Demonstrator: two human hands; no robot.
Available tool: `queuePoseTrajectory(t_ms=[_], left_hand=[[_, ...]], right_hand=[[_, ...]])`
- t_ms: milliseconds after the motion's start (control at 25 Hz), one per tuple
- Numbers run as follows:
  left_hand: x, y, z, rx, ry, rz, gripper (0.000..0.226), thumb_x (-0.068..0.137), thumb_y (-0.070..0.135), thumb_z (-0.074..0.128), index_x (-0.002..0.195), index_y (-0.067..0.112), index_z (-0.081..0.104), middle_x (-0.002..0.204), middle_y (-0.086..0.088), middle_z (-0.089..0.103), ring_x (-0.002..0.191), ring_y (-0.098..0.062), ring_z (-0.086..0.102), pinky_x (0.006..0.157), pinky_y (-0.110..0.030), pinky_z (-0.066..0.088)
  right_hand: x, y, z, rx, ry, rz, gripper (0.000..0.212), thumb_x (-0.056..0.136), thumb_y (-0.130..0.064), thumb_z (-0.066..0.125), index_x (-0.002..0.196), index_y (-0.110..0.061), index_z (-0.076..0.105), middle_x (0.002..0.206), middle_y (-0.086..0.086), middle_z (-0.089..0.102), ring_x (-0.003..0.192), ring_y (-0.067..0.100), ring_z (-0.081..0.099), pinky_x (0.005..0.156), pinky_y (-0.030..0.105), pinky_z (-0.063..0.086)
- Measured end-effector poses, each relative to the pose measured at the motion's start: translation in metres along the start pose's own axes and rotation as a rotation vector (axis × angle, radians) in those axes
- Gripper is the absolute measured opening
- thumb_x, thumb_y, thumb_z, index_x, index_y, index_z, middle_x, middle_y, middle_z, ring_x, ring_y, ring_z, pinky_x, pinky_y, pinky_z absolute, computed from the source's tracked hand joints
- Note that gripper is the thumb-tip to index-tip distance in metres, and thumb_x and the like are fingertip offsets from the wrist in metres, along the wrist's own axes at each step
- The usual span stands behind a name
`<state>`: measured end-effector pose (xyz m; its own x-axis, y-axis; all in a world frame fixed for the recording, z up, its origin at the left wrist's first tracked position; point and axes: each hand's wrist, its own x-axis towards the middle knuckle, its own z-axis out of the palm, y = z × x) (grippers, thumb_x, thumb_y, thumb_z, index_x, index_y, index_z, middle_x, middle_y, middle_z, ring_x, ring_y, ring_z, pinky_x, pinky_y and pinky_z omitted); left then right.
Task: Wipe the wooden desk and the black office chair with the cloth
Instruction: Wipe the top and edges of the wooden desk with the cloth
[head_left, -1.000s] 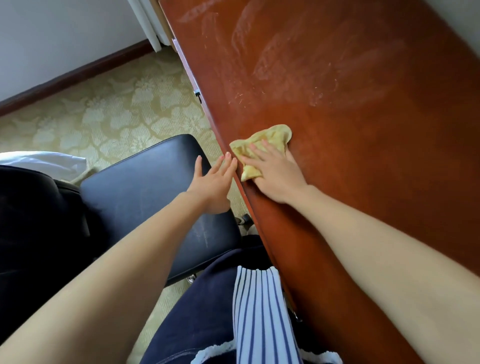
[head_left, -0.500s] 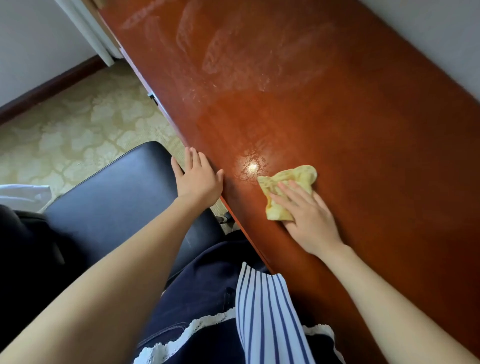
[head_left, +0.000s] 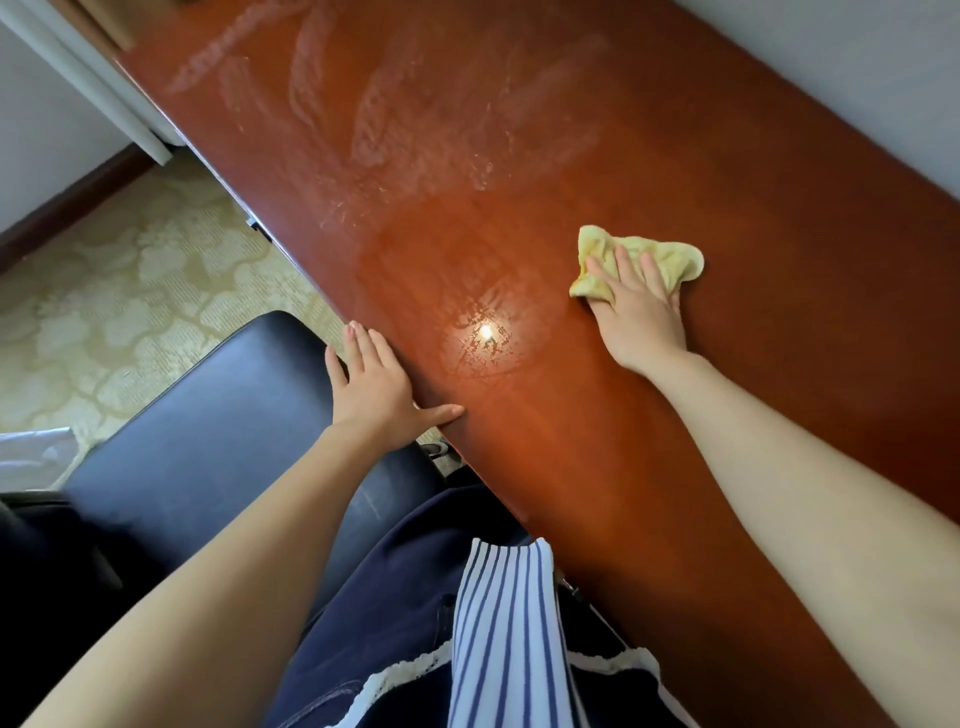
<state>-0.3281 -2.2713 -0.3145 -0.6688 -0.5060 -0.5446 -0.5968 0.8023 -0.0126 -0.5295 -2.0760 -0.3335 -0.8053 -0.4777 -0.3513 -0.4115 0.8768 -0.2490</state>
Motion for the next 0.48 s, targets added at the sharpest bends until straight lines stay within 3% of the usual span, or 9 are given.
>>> queuePoseTrajectory(t_ms=[160, 320, 480], left_hand=[[0.002, -0.006, -0.003, 0.066, -0.024, 0.019, 0.138, 0.063, 0.087, 0.045, 0.144, -0.009, -0.013, 0.154, -0.026, -0.016, 0.142, -0.036, -0.020, 0.114, -0.052, -0.008], [0.003, -0.016, -0.006, 0.075, -0.048, 0.063, 0.141, 0.060, 0.087, 0.049, 0.144, -0.008, -0.013, 0.154, -0.026, -0.017, 0.142, -0.035, -0.020, 0.115, -0.050, -0.007], [0.003, -0.022, -0.009, 0.052, -0.030, 0.057, 0.134, 0.063, 0.085, 0.047, 0.147, -0.004, -0.007, 0.156, -0.021, -0.012, 0.145, -0.029, -0.016, 0.115, -0.052, -0.005]], right_hand=[[0.029, -0.047, 0.002, -0.049, -0.028, -0.018, 0.052, 0.099, -0.050, 0.024, 0.148, -0.044, 0.007, 0.159, -0.002, -0.008, 0.144, 0.027, -0.017, 0.112, 0.058, -0.004], [0.014, -0.078, 0.018, -0.124, -0.080, -0.240, 0.057, 0.099, -0.044, 0.033, 0.146, -0.050, 0.001, 0.159, -0.003, -0.009, 0.144, 0.027, -0.018, 0.111, 0.059, -0.006], [-0.031, -0.093, 0.040, -0.111, -0.103, -0.414, 0.061, 0.096, -0.036, 0.039, 0.146, -0.048, 0.006, 0.159, -0.007, -0.005, 0.145, 0.023, -0.015, 0.112, 0.058, -0.006]])
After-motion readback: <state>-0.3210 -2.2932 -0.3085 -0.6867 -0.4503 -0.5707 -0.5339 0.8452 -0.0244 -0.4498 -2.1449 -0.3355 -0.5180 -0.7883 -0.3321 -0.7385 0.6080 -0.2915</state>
